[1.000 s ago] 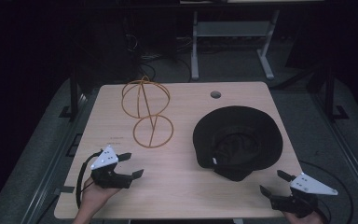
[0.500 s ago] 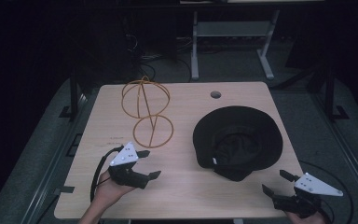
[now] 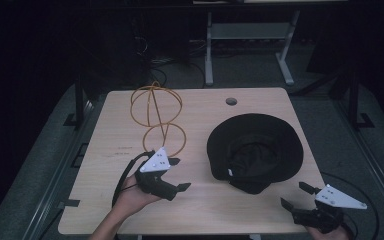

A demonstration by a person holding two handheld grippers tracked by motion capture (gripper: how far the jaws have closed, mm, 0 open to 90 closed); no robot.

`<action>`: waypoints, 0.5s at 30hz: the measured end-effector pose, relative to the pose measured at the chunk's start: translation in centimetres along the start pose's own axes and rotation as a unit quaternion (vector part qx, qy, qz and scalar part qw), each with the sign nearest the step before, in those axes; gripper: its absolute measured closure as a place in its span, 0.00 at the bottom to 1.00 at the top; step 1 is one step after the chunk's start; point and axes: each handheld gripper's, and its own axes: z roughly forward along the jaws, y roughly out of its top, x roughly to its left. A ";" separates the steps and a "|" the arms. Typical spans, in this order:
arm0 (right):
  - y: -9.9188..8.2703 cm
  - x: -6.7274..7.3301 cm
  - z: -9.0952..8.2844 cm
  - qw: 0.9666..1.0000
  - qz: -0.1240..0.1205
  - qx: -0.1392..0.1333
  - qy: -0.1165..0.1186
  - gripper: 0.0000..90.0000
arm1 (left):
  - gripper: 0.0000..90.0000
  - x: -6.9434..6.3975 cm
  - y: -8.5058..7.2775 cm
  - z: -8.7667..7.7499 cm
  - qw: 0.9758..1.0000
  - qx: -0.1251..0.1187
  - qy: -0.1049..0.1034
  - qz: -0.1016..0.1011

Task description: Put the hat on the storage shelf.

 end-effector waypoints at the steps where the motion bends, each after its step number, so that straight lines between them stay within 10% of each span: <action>1: 0.0 0.0 0.0 1.000 -0.001 0.001 0.001 0.16 | 0.21 -0.1 0.5 0.3 1.000 -0.002 -0.005 0.002; 15: 0.0 0.0 0.0 1.000 0.001 -0.003 0.005 0.16 | 0.20 -2.0 3.8 2.8 0.998 0.007 -0.039 0.041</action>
